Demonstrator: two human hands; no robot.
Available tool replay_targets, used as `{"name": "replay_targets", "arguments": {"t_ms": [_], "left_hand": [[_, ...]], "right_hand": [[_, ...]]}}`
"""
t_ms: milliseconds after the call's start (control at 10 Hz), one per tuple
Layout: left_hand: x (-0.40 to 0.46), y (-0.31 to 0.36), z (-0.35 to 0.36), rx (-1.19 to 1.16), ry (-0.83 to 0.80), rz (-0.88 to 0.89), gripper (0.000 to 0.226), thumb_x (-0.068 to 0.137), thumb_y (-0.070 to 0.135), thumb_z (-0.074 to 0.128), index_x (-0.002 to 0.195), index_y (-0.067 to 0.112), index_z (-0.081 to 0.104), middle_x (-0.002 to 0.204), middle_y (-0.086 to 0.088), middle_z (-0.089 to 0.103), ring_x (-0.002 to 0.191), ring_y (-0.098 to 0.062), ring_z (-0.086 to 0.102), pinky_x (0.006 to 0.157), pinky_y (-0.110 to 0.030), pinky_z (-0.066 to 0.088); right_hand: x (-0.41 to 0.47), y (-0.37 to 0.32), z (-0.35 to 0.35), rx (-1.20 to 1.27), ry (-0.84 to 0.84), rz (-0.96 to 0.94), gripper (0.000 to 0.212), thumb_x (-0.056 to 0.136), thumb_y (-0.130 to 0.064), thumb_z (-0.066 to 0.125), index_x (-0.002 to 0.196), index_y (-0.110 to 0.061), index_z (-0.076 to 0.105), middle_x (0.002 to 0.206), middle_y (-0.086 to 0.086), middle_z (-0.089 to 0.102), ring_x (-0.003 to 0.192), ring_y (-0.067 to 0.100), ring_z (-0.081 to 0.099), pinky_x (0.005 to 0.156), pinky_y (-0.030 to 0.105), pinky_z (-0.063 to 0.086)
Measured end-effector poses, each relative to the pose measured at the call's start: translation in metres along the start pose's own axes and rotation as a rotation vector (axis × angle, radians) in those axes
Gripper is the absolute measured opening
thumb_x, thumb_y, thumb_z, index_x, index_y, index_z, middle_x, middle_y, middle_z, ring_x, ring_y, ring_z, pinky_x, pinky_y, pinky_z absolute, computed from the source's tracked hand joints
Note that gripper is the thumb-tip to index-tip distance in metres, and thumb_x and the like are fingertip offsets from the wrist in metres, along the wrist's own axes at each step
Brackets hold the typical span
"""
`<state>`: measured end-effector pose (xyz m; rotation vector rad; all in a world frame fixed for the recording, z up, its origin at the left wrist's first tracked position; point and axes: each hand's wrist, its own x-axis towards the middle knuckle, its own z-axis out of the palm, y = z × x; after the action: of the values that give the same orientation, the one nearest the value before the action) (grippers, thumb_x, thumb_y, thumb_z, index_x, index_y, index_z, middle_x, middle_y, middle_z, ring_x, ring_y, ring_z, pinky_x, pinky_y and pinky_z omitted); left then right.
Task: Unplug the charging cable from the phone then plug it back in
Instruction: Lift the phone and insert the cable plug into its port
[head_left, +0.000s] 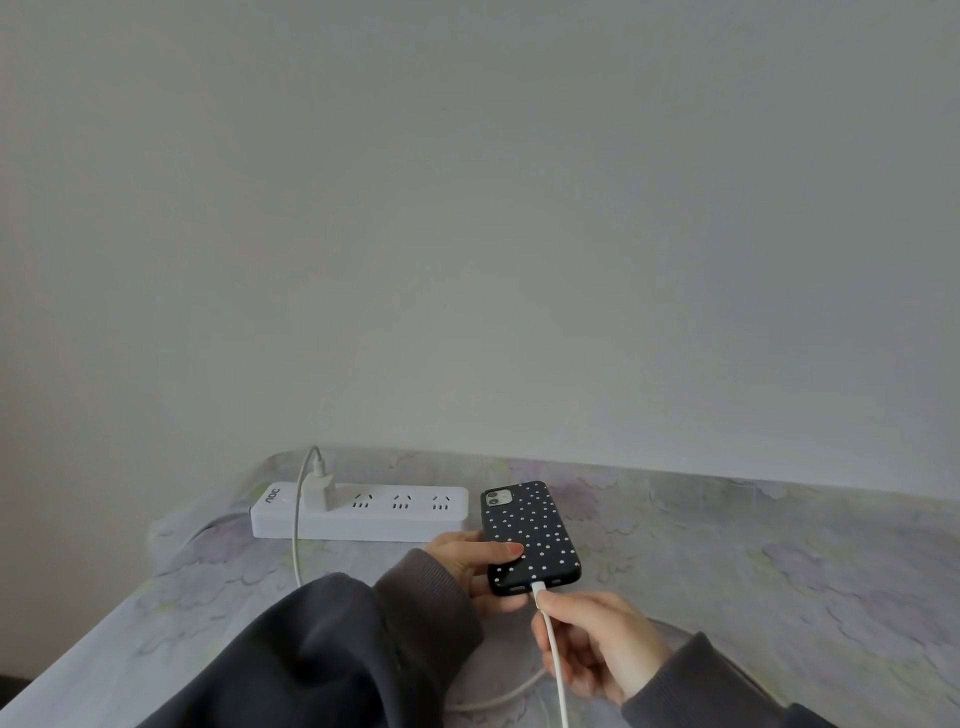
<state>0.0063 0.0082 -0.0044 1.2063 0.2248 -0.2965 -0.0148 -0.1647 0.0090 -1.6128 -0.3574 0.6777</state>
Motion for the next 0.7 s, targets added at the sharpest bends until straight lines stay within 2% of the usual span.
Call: {"name": "replay_targets", "arguments": {"t_ms": [700], "left_hand": [[-0.0032,0.0015,0.0033,0.004,0.013,-0.015,0.007,0.08,-0.004,0.062,0.085,0.0,0.061,0.053,-0.008,0.075,0.046,-0.018,0.071,0.036,-0.023,0.054]], "right_hand": [[-0.0012,-0.001,0.0018,0.0,0.032,0.003,0.053,0.089,-0.022,0.047,0.038,-0.016,0.059,0.031,-0.002,0.051,0.027,0.008,0.036,0.031,0.015,0.027]]}}
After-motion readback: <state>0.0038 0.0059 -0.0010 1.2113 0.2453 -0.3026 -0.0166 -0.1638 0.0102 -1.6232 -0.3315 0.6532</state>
